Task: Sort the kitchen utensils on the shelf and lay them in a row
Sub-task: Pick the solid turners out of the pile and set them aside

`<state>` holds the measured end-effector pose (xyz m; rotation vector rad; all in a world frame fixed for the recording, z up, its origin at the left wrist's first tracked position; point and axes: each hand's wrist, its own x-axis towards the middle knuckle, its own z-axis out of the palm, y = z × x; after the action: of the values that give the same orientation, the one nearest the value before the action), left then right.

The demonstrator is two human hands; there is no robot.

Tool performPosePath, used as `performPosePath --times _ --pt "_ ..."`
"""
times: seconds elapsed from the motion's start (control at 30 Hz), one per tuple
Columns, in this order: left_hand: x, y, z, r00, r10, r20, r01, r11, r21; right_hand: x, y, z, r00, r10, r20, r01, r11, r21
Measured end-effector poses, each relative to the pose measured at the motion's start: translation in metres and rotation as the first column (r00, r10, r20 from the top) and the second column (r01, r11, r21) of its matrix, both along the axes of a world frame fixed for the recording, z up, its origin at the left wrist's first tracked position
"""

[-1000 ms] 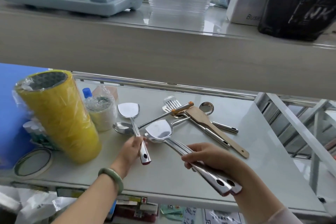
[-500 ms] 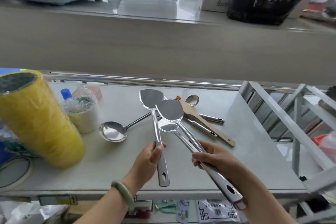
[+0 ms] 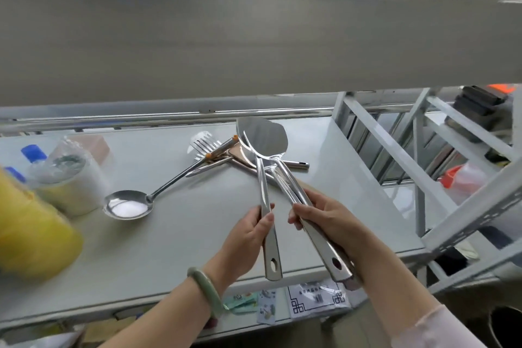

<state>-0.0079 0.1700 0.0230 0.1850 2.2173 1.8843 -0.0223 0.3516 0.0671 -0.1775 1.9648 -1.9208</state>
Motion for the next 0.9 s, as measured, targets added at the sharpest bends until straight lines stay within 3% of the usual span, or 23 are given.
performPosePath --times 0.2,0.5,0.77,0.9 --pt "-0.023 0.057 0.009 0.993 -0.097 0.065 0.090 0.991 0.098 -0.025 0.034 -0.009 0.989 -0.143 0.045 0.146 0.988 -0.056" --pt "-0.059 0.140 0.000 0.985 -0.064 0.163 0.054 0.996 0.065 -0.066 0.099 -0.035 0.974 -0.228 -0.001 0.225 0.961 0.159" --pt "-0.076 0.172 -0.017 0.993 0.068 0.100 -0.047 0.979 -0.200 -0.096 0.123 -0.055 0.971 -0.217 -0.100 0.238 0.904 0.355" --pt "-0.082 0.179 -0.020 0.994 0.099 0.040 -0.071 0.894 -0.441 -0.106 0.124 -0.060 0.965 -0.217 -0.148 0.263 0.813 0.519"
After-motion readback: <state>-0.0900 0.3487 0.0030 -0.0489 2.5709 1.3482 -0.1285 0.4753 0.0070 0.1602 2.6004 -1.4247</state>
